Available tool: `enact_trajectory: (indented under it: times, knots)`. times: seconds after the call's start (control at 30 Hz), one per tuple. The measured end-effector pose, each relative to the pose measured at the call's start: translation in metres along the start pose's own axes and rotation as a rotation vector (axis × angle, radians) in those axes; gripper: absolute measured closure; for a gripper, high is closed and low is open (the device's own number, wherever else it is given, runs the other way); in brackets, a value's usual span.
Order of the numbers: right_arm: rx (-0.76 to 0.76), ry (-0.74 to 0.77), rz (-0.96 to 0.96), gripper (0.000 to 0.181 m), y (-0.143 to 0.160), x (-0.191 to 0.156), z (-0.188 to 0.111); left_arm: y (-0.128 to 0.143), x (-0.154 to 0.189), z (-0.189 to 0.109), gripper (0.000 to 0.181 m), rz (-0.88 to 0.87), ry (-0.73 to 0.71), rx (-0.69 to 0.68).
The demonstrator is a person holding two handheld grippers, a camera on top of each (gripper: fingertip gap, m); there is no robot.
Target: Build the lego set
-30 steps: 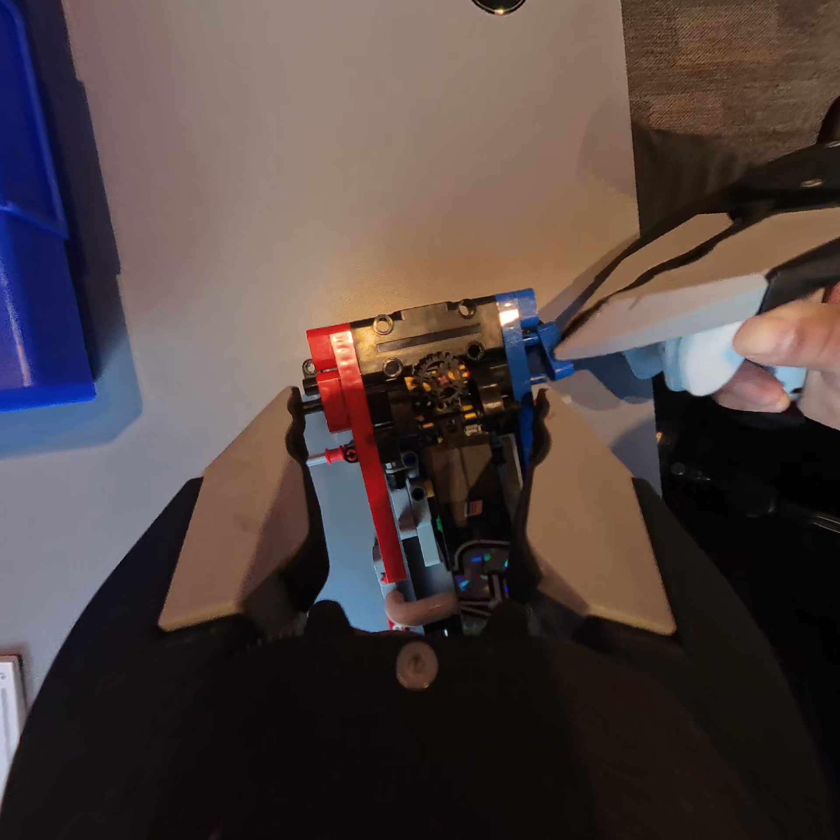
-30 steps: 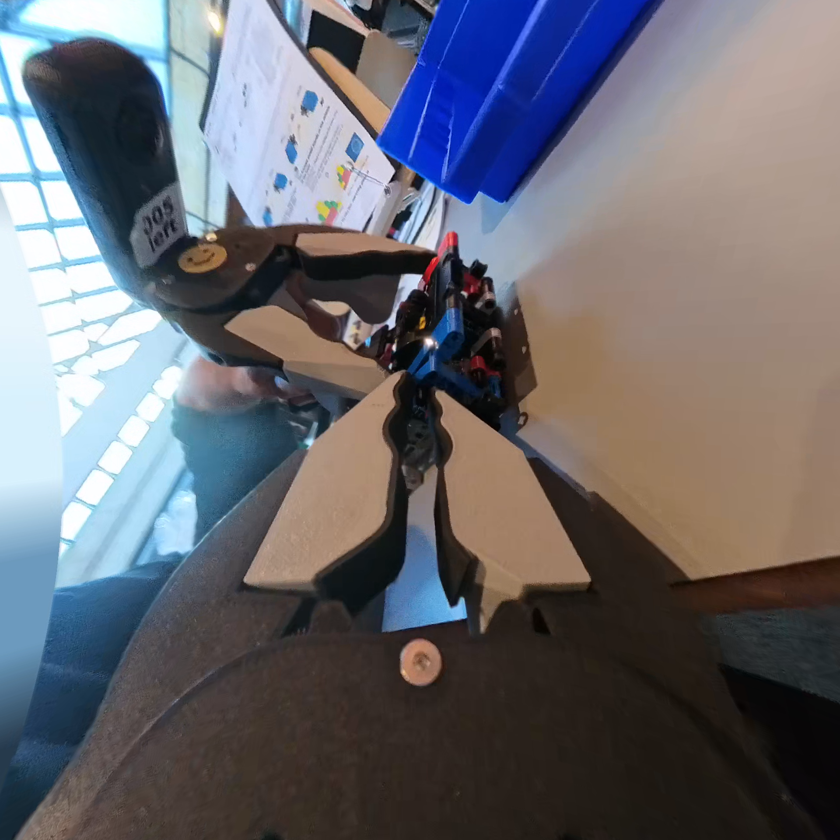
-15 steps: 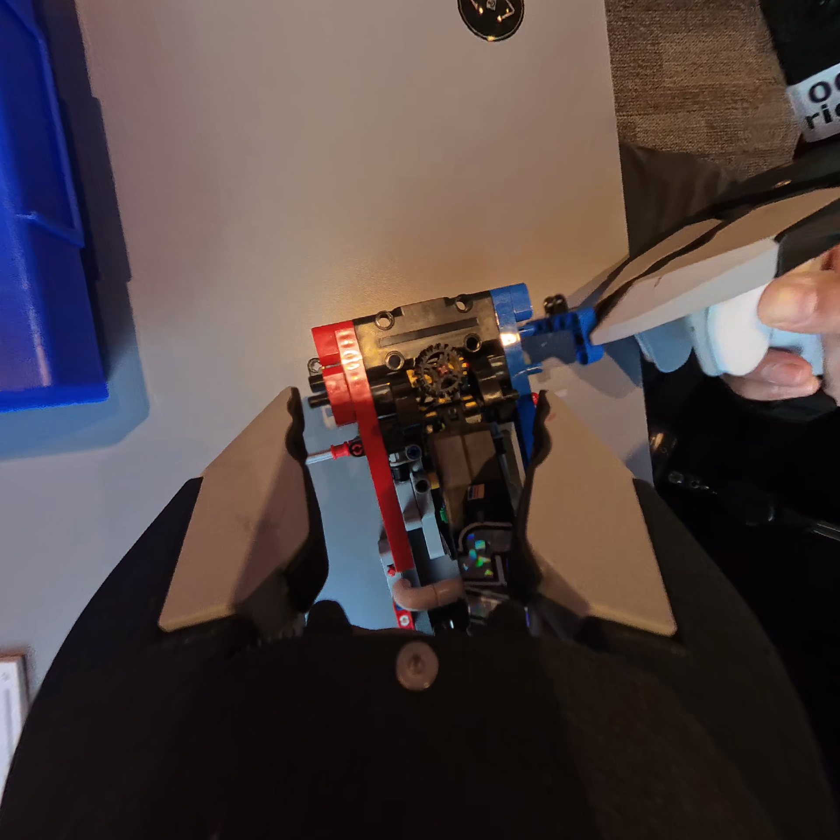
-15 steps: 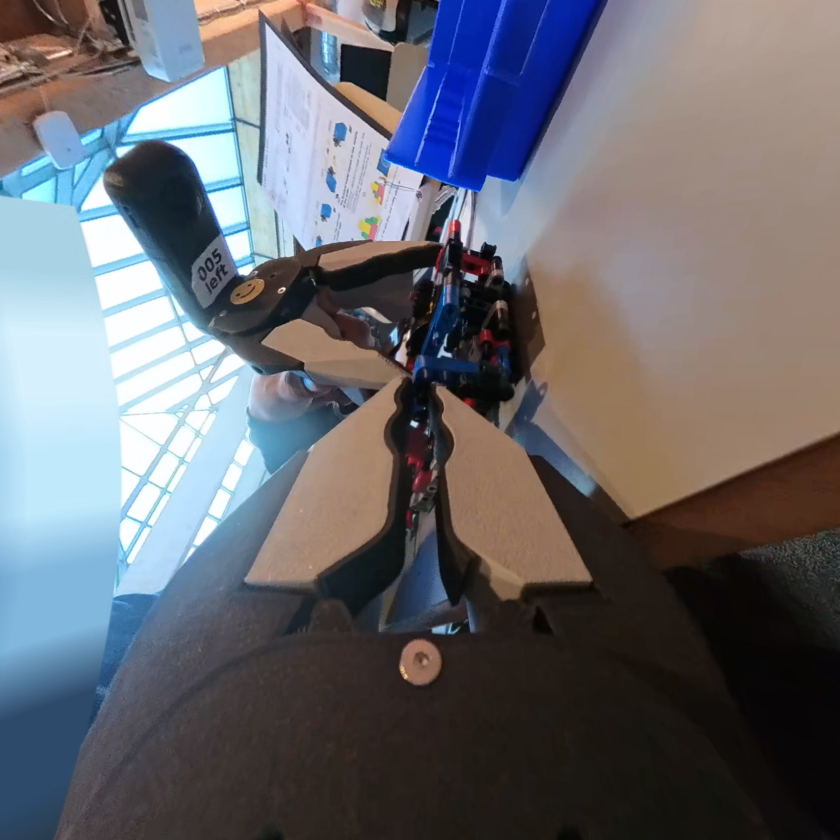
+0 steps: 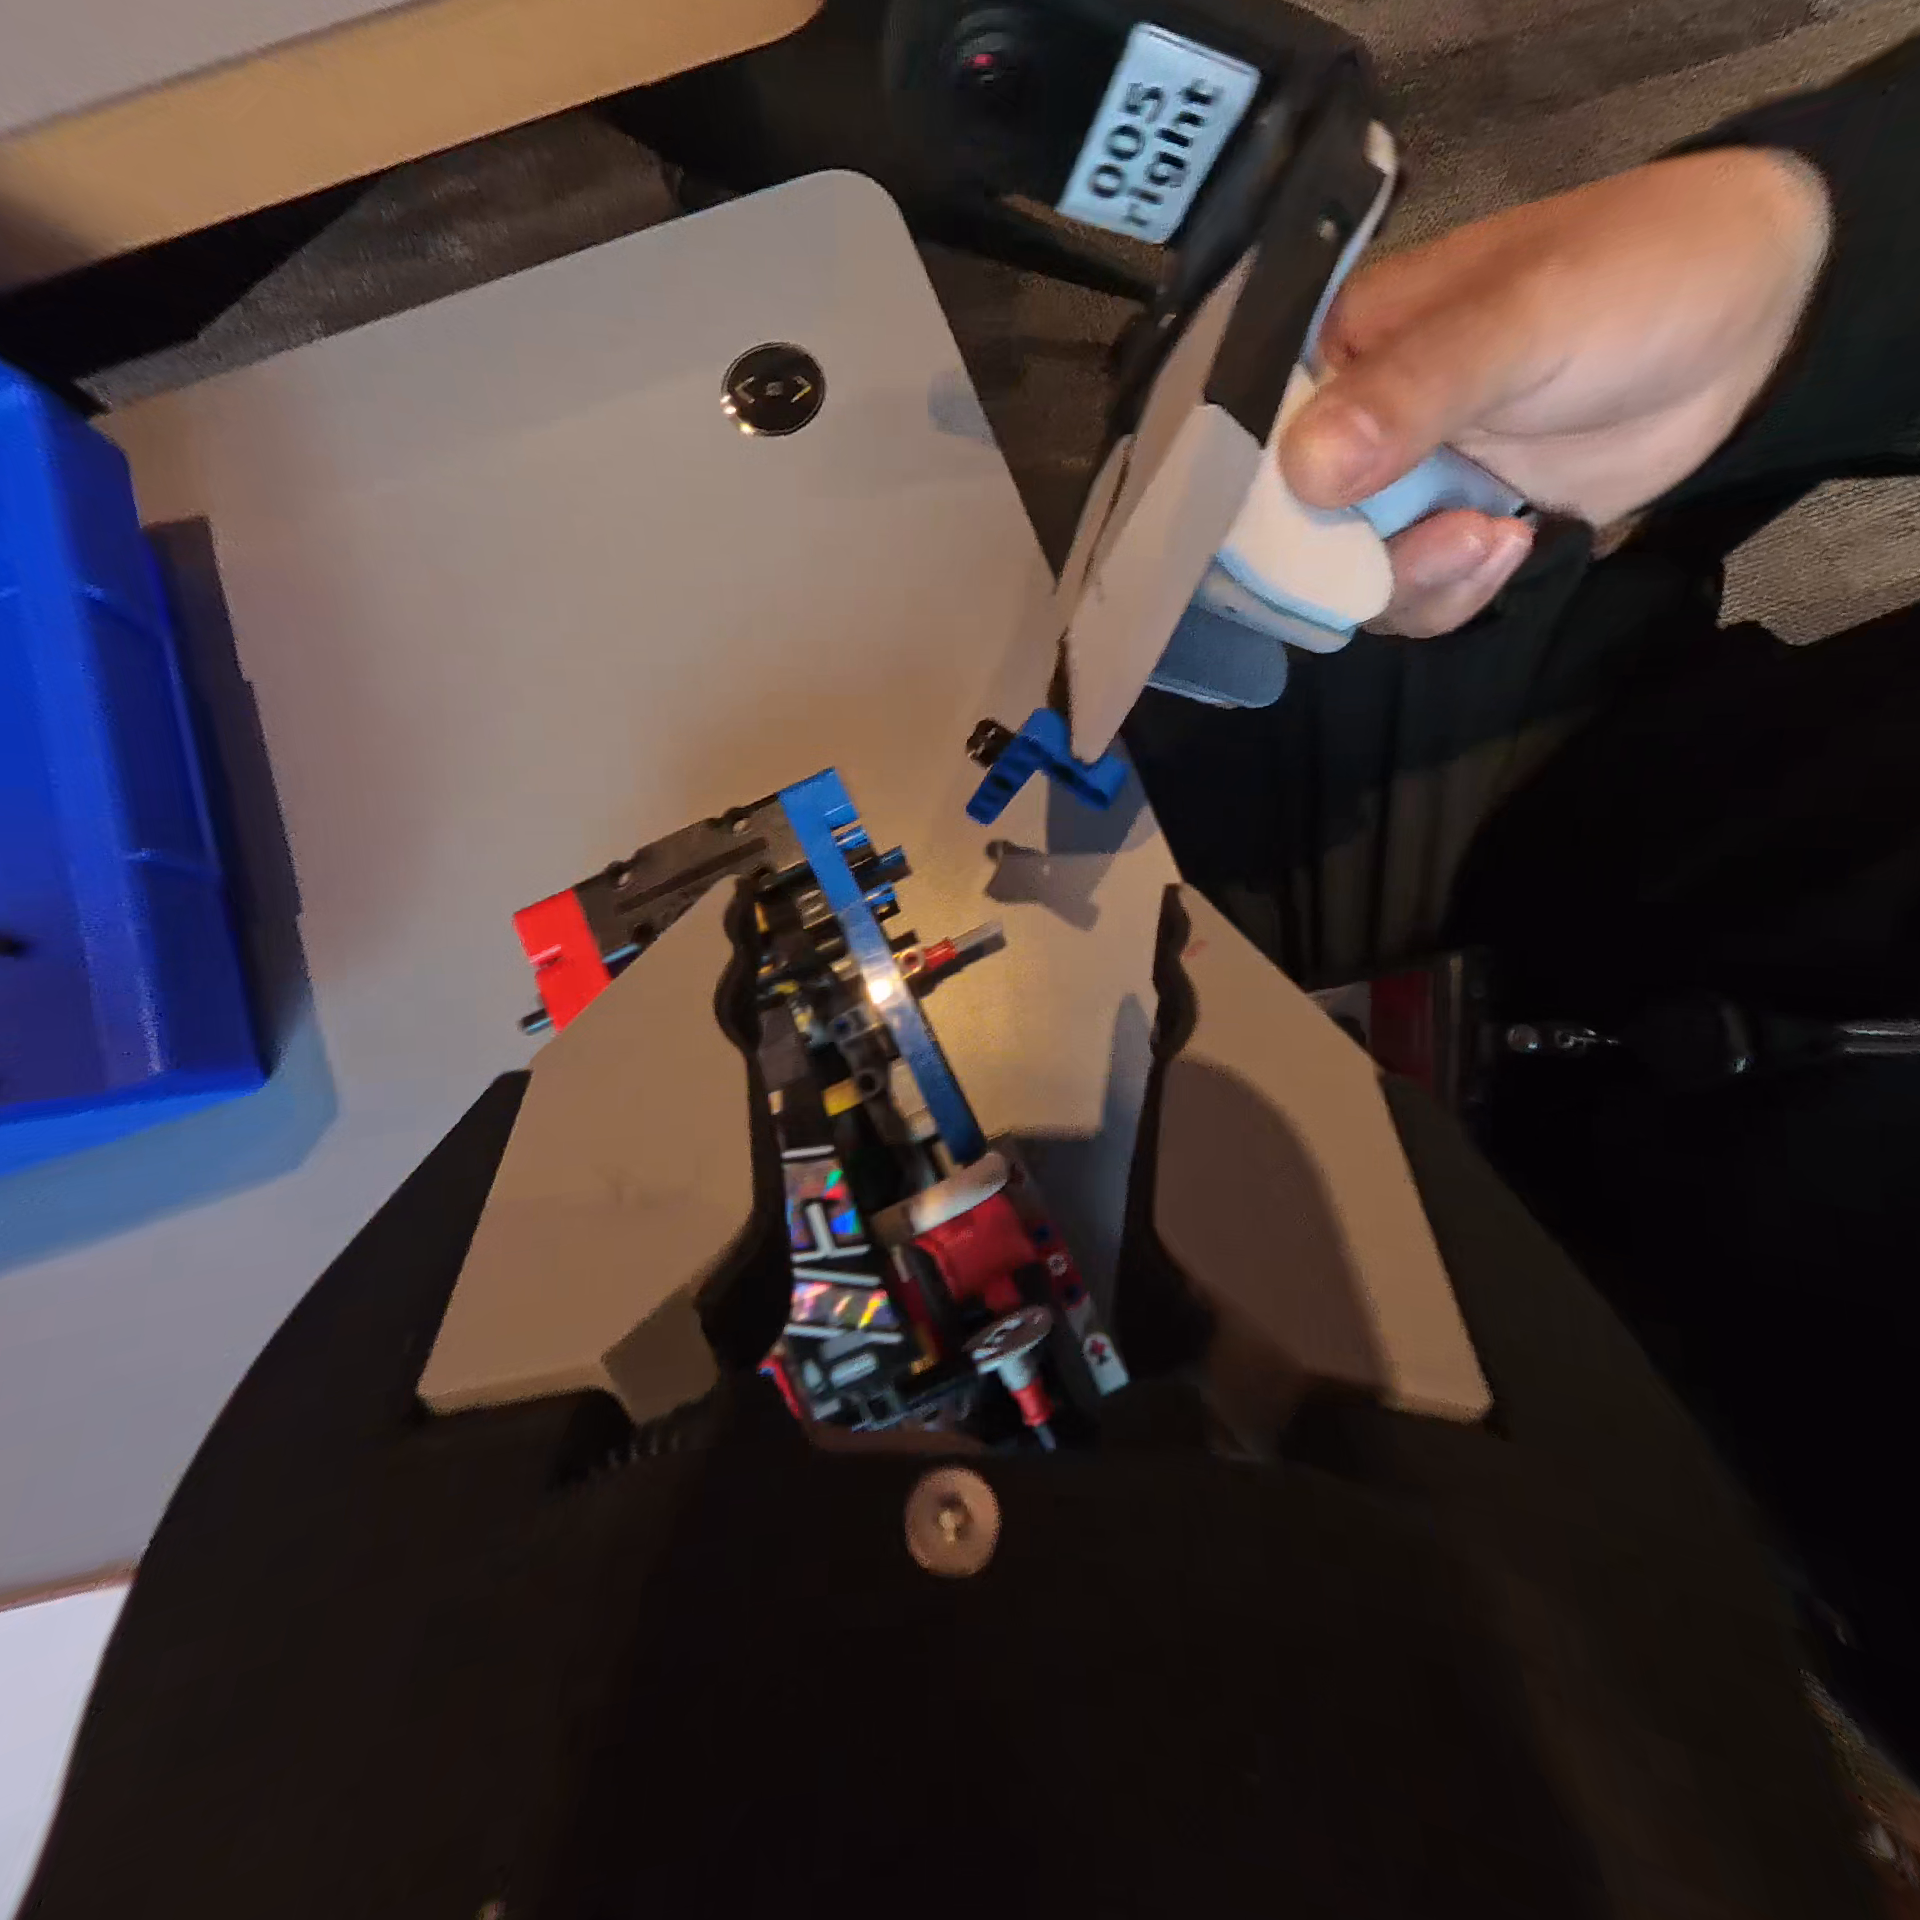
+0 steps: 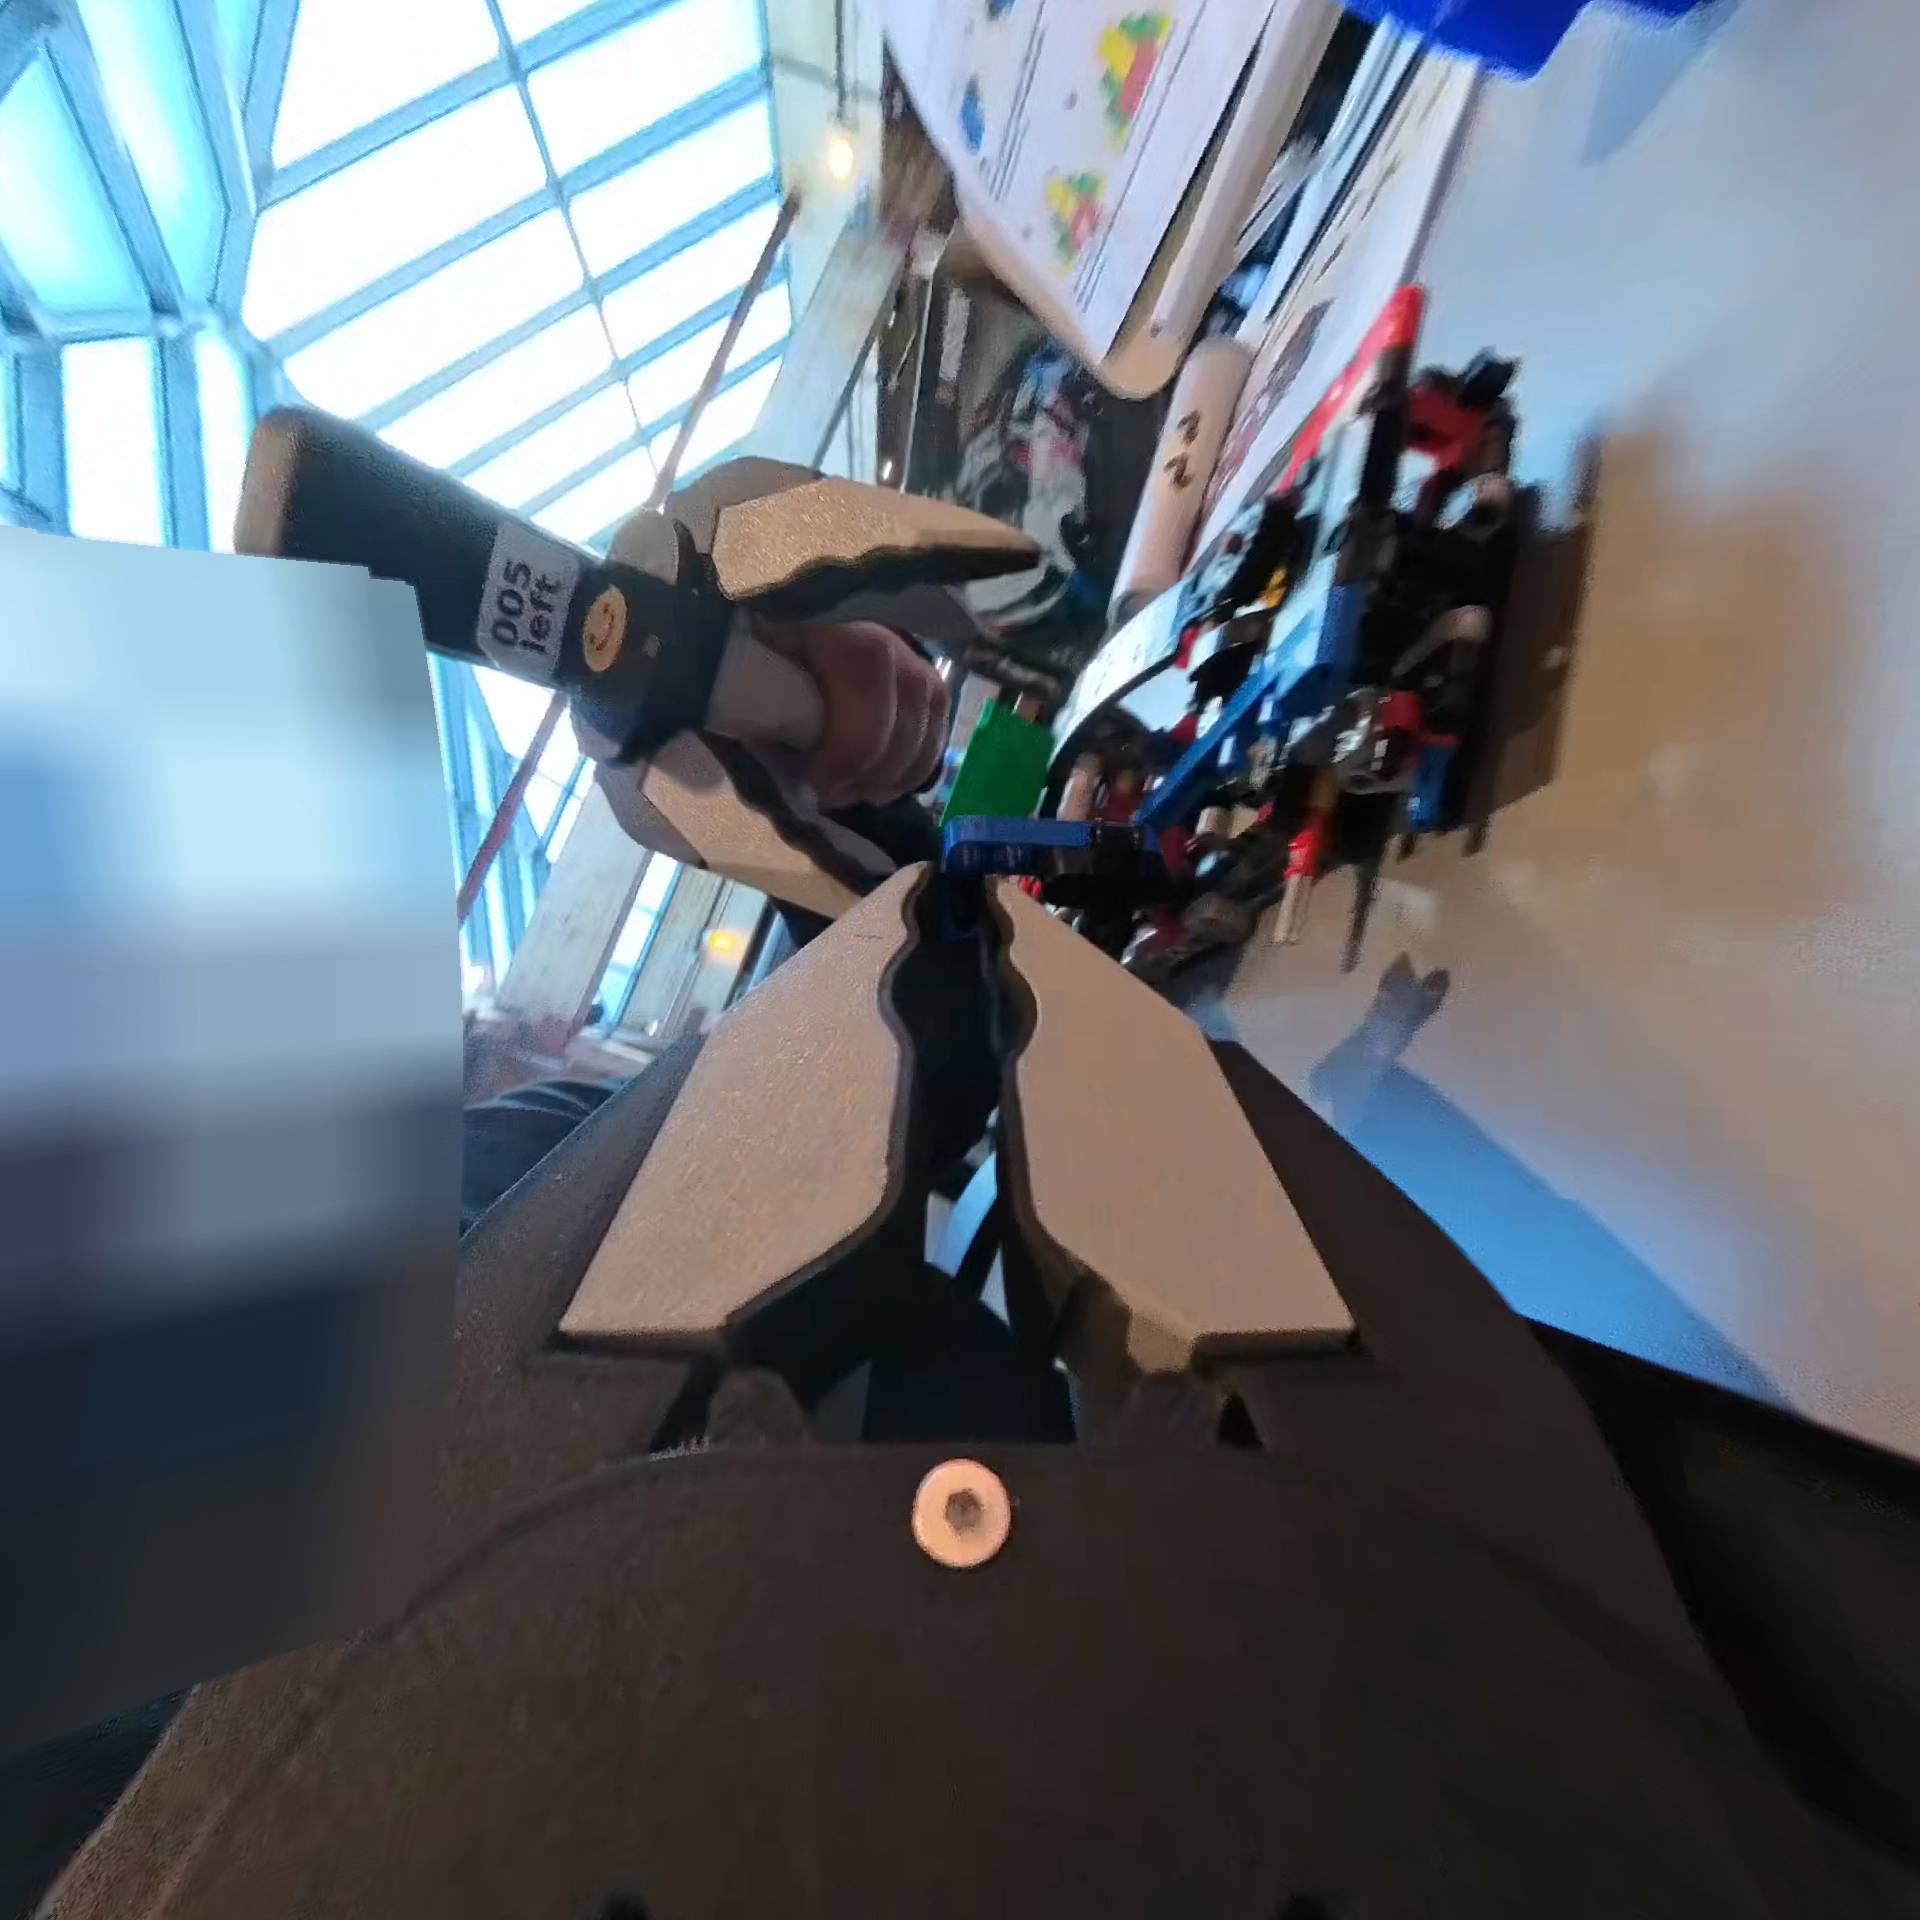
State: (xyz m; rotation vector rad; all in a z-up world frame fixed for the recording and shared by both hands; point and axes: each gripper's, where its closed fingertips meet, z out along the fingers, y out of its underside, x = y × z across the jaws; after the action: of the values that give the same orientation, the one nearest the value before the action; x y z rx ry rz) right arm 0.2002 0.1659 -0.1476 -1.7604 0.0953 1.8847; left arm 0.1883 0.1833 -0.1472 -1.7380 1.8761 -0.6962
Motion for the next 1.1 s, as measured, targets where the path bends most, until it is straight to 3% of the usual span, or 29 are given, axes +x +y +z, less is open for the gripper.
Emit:
enact_trajectory:
  times: [0.1, 0.23, 0.37, 0.57, 0.63, 0.73, 0.87, 0.93, 1.0, 1.1]
  knots:
    - [-0.092, -0.035, -0.007, 0.178, 0.006, -0.011, 0.007, -0.006, 0.017, 0.012, 0.114, 0.020, -0.002, 0.035]
    - [-0.175, -0.145, 0.044, 0.177, 0.010, -0.029, 0.013, -0.004, 0.026, 0.026, 0.150, 0.154, -0.097, -0.002]
    - [-0.238, -0.157, 0.027, 0.177, 0.014, -0.033, 0.012, -0.004, 0.021, 0.025, 0.168, 0.129, -0.197, 0.017]
    - [-0.262, -0.097, -0.143, 0.175, 0.006, -0.034, 0.004, -0.005, 0.024, 0.020, 0.167, -0.149, -0.122, 0.196]
    - [-0.262, -0.035, -0.257, 0.171, -0.001, -0.029, 0.000, -0.003, 0.014, 0.014, 0.167, -0.242, -0.162, 0.244]
    - [-0.299, 0.085, -0.479, 0.149, -0.004, -0.021, -0.003, 0.004, 0.009, 0.012, 0.167, -0.310, -0.223, 0.245]
    - [-0.378, 0.139, -0.786, 0.125, 0.009, -0.025, 0.012, 0.008, 0.023, 0.022, 0.168, -0.244, -0.243, 0.182]
    - [-0.430, 0.128, -0.902, 0.129, 0.019, -0.026, 0.020, 0.005, 0.033, 0.026, 0.167, -0.231, -0.210, 0.178]
    - [-0.478, 0.085, -0.964, 0.150, 0.030, -0.028, 0.024, 0.002, 0.036, 0.024, 0.168, -0.243, -0.209, 0.187]
    - [-0.487, 0.026, -0.939, 0.161, 0.033, -0.034, 0.024, -0.005, 0.043, 0.022, 0.168, -0.324, -0.136, 0.247]
